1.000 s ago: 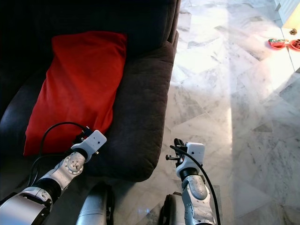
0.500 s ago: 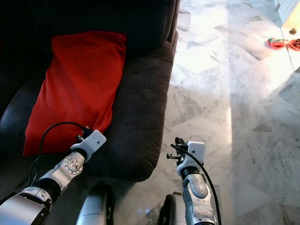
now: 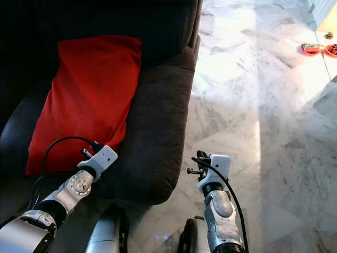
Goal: Move the pillow to the sofa from floor
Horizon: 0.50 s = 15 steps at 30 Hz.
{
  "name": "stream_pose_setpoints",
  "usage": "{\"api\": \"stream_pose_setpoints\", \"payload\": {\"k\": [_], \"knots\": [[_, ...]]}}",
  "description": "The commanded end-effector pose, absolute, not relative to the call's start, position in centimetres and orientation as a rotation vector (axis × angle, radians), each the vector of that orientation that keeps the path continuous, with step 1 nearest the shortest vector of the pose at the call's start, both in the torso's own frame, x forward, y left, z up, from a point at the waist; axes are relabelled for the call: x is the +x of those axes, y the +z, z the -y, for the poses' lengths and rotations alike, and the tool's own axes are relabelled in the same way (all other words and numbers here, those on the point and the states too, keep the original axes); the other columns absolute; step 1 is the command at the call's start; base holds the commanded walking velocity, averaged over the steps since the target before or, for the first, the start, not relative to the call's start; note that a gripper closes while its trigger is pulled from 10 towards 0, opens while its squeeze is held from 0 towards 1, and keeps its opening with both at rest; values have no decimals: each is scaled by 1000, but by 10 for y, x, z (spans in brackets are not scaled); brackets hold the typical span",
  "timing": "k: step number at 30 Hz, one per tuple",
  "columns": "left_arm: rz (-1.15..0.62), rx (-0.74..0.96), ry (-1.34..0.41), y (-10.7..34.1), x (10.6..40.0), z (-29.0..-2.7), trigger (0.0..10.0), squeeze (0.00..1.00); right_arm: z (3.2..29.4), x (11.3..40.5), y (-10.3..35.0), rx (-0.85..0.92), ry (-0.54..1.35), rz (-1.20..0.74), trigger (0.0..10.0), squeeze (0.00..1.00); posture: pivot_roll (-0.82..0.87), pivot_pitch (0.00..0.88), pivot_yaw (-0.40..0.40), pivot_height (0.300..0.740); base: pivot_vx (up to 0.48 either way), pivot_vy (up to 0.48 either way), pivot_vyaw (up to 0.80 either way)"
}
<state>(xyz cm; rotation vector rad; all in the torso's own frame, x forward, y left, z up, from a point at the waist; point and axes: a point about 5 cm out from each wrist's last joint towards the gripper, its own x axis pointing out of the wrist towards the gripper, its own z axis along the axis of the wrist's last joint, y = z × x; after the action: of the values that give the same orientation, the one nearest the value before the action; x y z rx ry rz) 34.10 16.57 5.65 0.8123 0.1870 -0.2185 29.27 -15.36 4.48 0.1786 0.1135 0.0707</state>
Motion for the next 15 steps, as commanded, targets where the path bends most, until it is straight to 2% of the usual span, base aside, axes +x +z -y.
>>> {"api": "stream_pose_setpoints", "payload": {"k": [1, 5, 8, 9, 10, 11, 15], "knots": [[-223, 810, -223, 49, 335, -173, 0, 0, 155, 289, 38, 189, 55, -142, 10000, 0, 97, 223, 18, 654, 0, 0, 0], [-218, 784, -245, 49, 334, -172, 0, 0, 155, 291, 38, 190, 54, -141, 10000, 0, 98, 222, 20, 654, 0, 0, 0], [-212, 716, -346, 47, 331, -164, 0, 0, 155, 292, 38, 189, 52, -139, 10000, 0, 101, 219, 22, 654, 0, 0, 0], [-196, 688, -397, 47, 329, -160, 4980, 0, 156, 293, 38, 189, 50, -139, 10000, 0, 103, 217, 23, 654, 0, 0, 0], [-196, 688, -397, 47, 329, -160, 4980, 0, 156, 293, 38, 189, 50, -139, 10000, 0, 103, 217, 23, 654, 0, 0, 0], [-190, 693, -418, 47, 327, -160, 10000, 0, 156, 293, 38, 189, 49, -139, 10000, 0, 104, 217, 24, 654, 0, 0, 0], [-194, 731, -486, 42, 318, -169, 10000, 0, 157, 294, 38, 189, 47, -138, 10000, 0, 111, 216, 25, 654, 0, 0, 0]]}}
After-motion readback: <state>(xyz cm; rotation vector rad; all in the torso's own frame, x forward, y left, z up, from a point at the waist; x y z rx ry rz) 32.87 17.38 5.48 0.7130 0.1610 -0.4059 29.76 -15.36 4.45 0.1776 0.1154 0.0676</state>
